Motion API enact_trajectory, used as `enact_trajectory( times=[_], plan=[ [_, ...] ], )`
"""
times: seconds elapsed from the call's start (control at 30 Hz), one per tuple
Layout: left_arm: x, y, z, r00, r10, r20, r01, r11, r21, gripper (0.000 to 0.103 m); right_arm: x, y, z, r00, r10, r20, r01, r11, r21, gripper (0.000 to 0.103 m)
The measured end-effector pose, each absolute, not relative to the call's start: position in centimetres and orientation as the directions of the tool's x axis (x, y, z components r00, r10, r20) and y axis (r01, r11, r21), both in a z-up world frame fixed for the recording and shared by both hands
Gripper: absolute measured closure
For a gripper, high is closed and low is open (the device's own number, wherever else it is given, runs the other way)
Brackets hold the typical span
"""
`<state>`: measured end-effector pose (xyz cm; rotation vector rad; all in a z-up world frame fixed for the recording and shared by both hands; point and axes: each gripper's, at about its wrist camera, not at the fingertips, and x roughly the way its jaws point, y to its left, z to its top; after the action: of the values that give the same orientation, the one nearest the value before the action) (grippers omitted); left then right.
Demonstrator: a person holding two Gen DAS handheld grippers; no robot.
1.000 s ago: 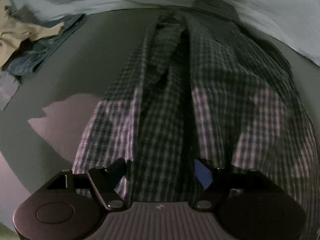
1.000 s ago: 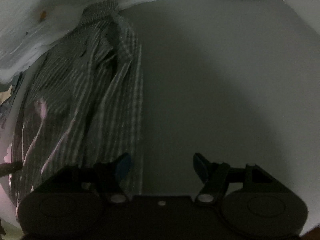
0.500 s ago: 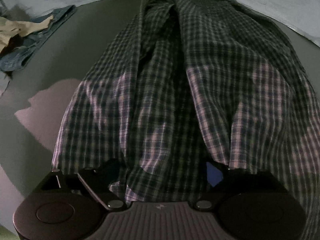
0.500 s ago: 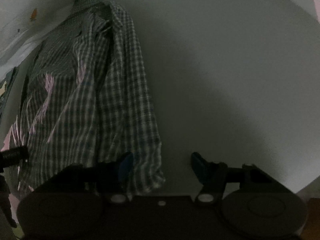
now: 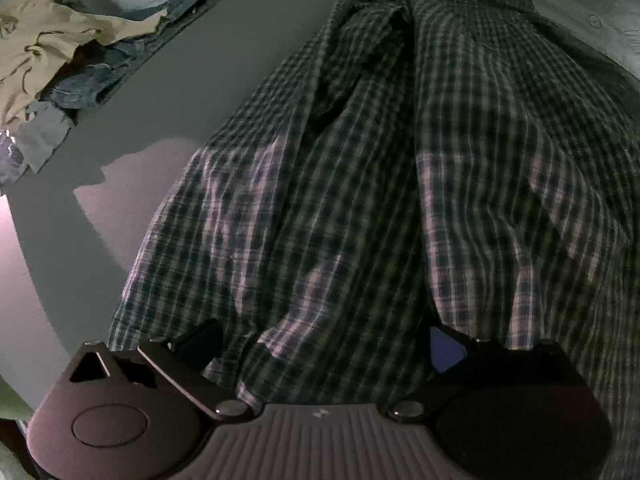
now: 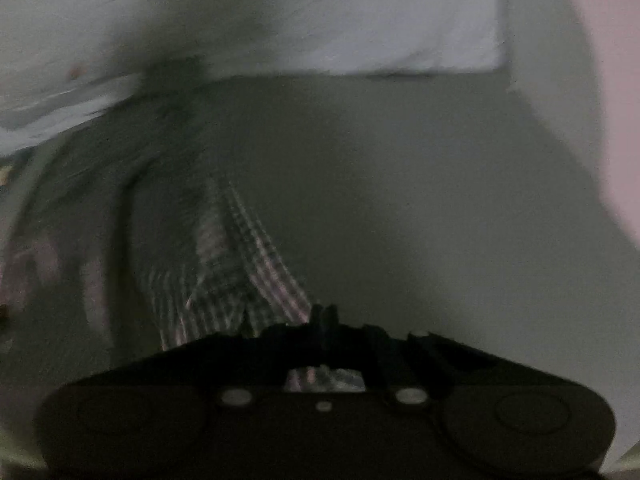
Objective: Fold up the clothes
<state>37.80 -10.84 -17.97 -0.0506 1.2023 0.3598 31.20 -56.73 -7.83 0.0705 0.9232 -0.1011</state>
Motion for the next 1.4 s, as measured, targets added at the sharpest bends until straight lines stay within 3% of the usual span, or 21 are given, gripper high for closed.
enact_trajectory(
  times=[0.1,0.17,0.2,0.27,0.43,0.57,0.73,1.0,1.1,1.13,1.17,1.23,1.4],
  plan=[
    [37.7,-11.0,-17.8,0.311,0.263,-0.913,-0.31,0.937,0.164,0.0,32.1,-58.5,-7.6,0.613,-0.02,-0.79,0.156,0.983,0.096,0.102],
    [37.7,-10.9,-17.8,0.308,0.264,-0.914,-0.32,0.934,0.161,0.0,32.0,-57.9,-8.7,0.585,-0.037,-0.81,0.174,0.981,0.081,0.094],
    [37.7,-10.9,-17.8,0.307,0.263,-0.915,-0.324,0.933,0.159,0.0,31.8,-57.7,-9.4,0.566,-0.054,-0.823,0.183,0.981,0.061,0.087],
    [37.4,-10.7,-17.6,0.304,0.261,-0.916,-0.327,0.932,0.157,0.0,31.3,-57.0,-11.3,0.539,-0.104,-0.836,0.231,0.973,0.028,0.051],
    [37.4,-10.9,-17.3,0.299,0.269,-0.915,-0.316,0.933,0.171,0.0,29.8,-58.8,-13.2,0.488,-0.16,-0.858,0.338,0.941,0.016,0.043],
    [37.6,-10.7,-17.3,0.288,0.26,-0.922,-0.324,0.932,0.162,0.0,29.3,-59.4,-14.3,0.495,-0.114,-0.862,0.351,0.933,0.078,0.046],
    [38.1,-10.7,-17.3,0.274,0.267,-0.924,-0.311,0.934,0.177,0.0,28.3,-58.6,-14.3,0.508,-0.138,-0.85,0.322,0.946,0.039,0.053],
    [37.8,-10.9,-17.2,0.282,0.278,-0.918,-0.334,0.926,0.178,0.0,28.1,-59.3,-14.5,0.52,-0.139,-0.843,0.321,0.946,0.043,0.055],
    [37.6,-10.9,-17.1,0.289,0.275,-0.917,-0.344,0.924,0.168,0.0,28.6,-59.3,-14.7,0.532,-0.14,-0.835,0.318,0.947,0.043,0.068],
    [37.5,-10.8,-17.2,0.289,0.272,-0.918,-0.349,0.923,0.163,0.0,28.8,-59.6,-14.7,0.539,-0.13,-0.832,0.312,0.949,0.054,0.083],
    [37.5,-10.7,-17.2,0.29,0.268,-0.919,-0.356,0.921,0.156,0.0,28.8,-59.9,-14.6,0.544,-0.119,-0.83,0.31,0.948,0.067,0.088],
    [37.4,-10.6,-17.2,0.291,0.259,-0.921,-0.364,0.92,0.143,0.0,28.9,-60.5,-14.4,0.554,-0.099,-0.827,0.307,0.947,0.092,0.091],
    [37.0,-10.0,-17.3,0.306,0.226,-0.925,-0.376,0.921,0.101,0.0,29.6,-62.9,-12.5,0.594,-0.23,-0.771,0.33,0.943,-0.027,0.092]
  ],
)
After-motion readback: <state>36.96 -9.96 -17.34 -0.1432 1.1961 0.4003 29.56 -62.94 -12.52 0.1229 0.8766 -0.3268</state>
